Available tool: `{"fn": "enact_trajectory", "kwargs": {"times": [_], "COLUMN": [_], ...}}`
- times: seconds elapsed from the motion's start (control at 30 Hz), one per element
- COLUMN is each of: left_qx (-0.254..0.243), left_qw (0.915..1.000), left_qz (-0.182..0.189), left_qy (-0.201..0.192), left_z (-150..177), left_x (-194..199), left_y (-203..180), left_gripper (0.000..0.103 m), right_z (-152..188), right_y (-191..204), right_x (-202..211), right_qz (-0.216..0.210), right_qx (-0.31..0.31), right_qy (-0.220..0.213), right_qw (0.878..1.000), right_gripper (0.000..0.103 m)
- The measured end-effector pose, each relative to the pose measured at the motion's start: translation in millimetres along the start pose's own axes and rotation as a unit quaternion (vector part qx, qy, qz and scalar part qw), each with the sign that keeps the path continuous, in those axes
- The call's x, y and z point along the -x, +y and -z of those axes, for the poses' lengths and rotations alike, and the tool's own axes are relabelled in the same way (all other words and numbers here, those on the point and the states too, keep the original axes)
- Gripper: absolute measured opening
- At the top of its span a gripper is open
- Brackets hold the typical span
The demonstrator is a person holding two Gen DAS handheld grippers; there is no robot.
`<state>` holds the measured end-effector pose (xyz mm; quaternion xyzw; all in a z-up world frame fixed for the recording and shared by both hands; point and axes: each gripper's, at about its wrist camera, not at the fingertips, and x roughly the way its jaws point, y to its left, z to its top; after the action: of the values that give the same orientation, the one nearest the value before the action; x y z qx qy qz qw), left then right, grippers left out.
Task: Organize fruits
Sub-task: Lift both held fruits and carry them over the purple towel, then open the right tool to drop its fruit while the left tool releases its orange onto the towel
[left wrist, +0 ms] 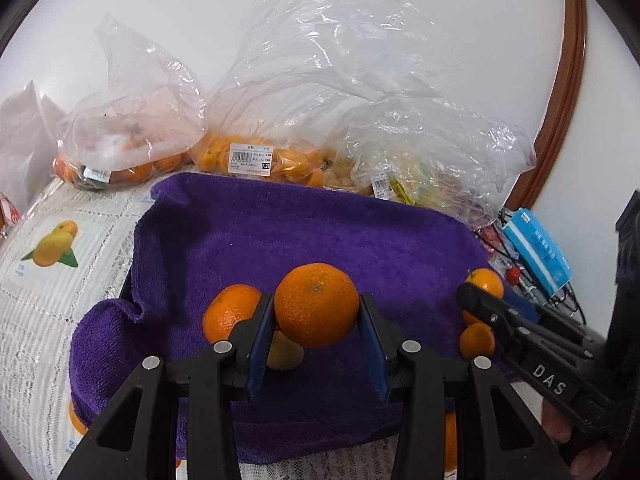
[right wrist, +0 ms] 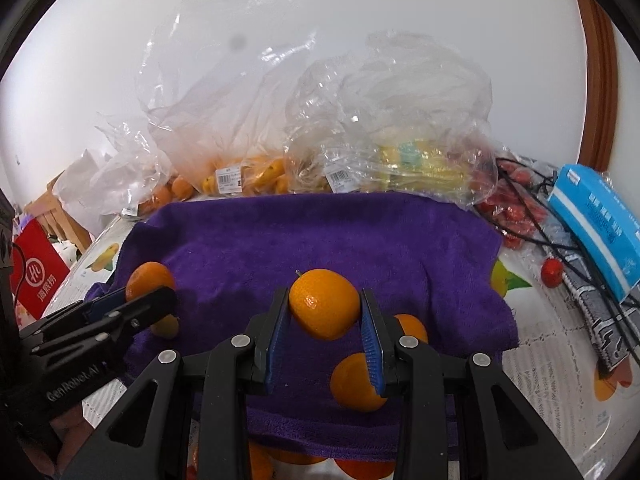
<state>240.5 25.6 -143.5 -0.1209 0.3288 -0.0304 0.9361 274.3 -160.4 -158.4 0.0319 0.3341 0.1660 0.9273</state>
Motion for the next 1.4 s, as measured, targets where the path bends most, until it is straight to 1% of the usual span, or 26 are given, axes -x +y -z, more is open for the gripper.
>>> {"fn": "enact_trajectory", "kwargs": {"times": [0.37, 0.77, 0.83, 0.9, 1.2, 1.33, 1.4], "left_qx": [0.004, 0.009, 0.011, 0.014, 0.026, 0.031, 0.033], "left_qw": [1.0000, 0.9999, 0.9999, 0.9998, 0.9994, 0.9992, 0.9992], "left_qz": [0.003, 0.007, 0.008, 0.012, 0.012, 0.012, 0.011], "left_qy": [-0.001, -0.002, -0.007, -0.010, -0.020, -0.022, -0.022], "left_z": [0.1, -1.6, -2.7, -3.1, -3.8, -3.8, -3.7], "left_x": [-0.4, -0.3, 1.8, 4.2, 8.8, 9.2, 9.1], "left_y": [0.5, 1.0, 1.4, 2.2, 8.1, 10.4, 11.3], "left_gripper": [0.040, 0.041, 0.045, 0.050, 0.052, 0.054, 0.055], "right_z": [4.0, 4.8, 4.1, 3.3, -0.8, -0.7, -0.7], "right_y": [2.5, 5.2, 4.7, 4.5, 0.2, -0.8, -1.1], "right_x": [-7.3, -4.1, -2.0, -0.5, 8.3, 10.7, 10.3], "right_qz": [-0.002, 0.000, -0.001, 0.001, -0.001, -0.001, -0.003], "right_qx": [-0.001, 0.008, 0.007, 0.006, -0.003, -0.005, -0.008], "right_qy": [0.013, 0.006, 0.004, 0.003, -0.009, -0.015, -0.014], "right_qw": [1.000, 1.000, 1.000, 1.000, 1.000, 1.000, 1.000], "right_gripper": [0.034, 0.034, 0.036, 0.043, 0.052, 0.054, 0.058]}}
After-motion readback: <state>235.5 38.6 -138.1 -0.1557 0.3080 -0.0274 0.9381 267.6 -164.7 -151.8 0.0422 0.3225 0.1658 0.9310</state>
